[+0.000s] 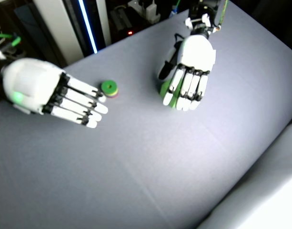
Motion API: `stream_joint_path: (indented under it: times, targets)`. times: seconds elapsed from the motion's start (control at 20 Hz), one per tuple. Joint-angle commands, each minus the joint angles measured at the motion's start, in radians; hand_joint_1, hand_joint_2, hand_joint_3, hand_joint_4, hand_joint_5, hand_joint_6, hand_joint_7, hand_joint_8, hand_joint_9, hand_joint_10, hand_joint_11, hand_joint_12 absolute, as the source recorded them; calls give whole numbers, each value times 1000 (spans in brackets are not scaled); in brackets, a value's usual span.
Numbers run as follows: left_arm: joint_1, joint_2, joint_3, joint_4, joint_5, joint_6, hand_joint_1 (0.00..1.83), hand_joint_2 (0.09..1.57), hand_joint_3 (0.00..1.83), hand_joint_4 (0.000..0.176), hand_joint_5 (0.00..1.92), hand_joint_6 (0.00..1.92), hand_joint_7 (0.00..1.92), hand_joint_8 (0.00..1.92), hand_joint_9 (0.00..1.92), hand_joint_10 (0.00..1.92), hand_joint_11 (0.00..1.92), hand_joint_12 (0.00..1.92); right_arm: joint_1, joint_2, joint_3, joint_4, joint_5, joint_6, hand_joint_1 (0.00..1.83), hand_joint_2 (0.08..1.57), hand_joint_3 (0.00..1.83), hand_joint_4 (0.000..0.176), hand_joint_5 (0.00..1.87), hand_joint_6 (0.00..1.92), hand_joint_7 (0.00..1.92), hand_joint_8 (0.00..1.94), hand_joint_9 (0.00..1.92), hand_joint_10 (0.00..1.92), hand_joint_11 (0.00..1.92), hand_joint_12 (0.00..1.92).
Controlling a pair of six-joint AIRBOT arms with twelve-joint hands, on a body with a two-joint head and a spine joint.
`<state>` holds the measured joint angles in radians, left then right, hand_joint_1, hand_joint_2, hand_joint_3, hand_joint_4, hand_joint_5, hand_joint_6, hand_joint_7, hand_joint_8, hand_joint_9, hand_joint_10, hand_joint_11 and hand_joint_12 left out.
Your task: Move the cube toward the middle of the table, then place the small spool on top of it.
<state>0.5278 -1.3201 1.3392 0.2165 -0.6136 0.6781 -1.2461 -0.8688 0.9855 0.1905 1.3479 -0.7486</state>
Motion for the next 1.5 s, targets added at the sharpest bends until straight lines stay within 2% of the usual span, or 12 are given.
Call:
stream_joint_path:
  times: [0.0,0.35,0.6,0.7,0.85,0.9,1.0,1.1,1.2,1.25,1.35,1.45]
  targets:
    - [-5,10,-8,-8,-136,-2,804,935,0,170,185,2,117,0,96,1,0,392,10,-1,7,11,120,6,694,1472,0,0,379,2,556,0,698,1,397,713]
    - [32,129,-99,-88,-296,49,769,892,0,176,5,0,0,0,0,0,0,0,40,5,15,-52,97,20,671,1448,0,0,356,1,492,1,586,2,311,668]
    - [191,324,-250,-199,-483,128,585,876,0,176,0,0,0,0,0,0,0,0,98,35,16,-156,6,23,702,1238,0,3,234,0,322,0,382,0,291,426]
    - [241,376,-292,-225,-532,144,623,884,0,176,18,7,0,0,0,0,0,0,116,52,19,-205,-30,44,605,1174,3,21,219,0,295,0,352,0,359,263]
    - [365,491,-387,-284,-605,189,575,904,5,176,0,0,0,0,0,0,0,0,164,81,21,-322,-126,80,553,1145,11,0,282,8,370,9,421,16,460,237]
    - [405,519,-411,-302,-629,198,514,918,11,176,0,0,0,0,0,0,0,0,178,85,21,-352,-153,88,519,1139,2,0,280,2,406,4,467,11,483,266]
    - [511,573,-459,-362,-698,208,507,928,13,176,0,0,0,0,0,0,0,0,220,87,24,-420,-216,104,538,1122,1,0,331,1,490,2,600,5,409,739]
    - [595,595,-488,-424,-760,210,525,929,11,176,0,0,0,0,0,0,0,0,272,86,28,-487,-279,121,579,1103,0,3,317,1,495,0,573,1,122,1191]
    - [695,605,-511,-497,-827,210,537,939,13,176,1,0,0,0,0,0,0,0,331,70,32,-567,-349,140,585,1075,0,29,301,0,405,0,461,0,13,1167]
    - [736,608,-521,-523,-861,210,528,943,11,176,0,0,0,0,0,0,0,0,351,54,40,-600,-372,158,643,1056,0,0,312,0,401,0,488,5,24,1259]
    - [781,610,-534,-563,-925,204,524,937,8,176,0,0,0,0,0,0,0,0,373,25,62,-648,-411,202,664,1045,0,0,314,0,417,3,523,12,117,1157]
    - [795,610,-536,-578,-960,196,532,954,11,176,0,0,0,0,0,0,0,0,379,9,71,-676,-455,212,697,1027,0,19,310,0,408,0,581,13,300,895]
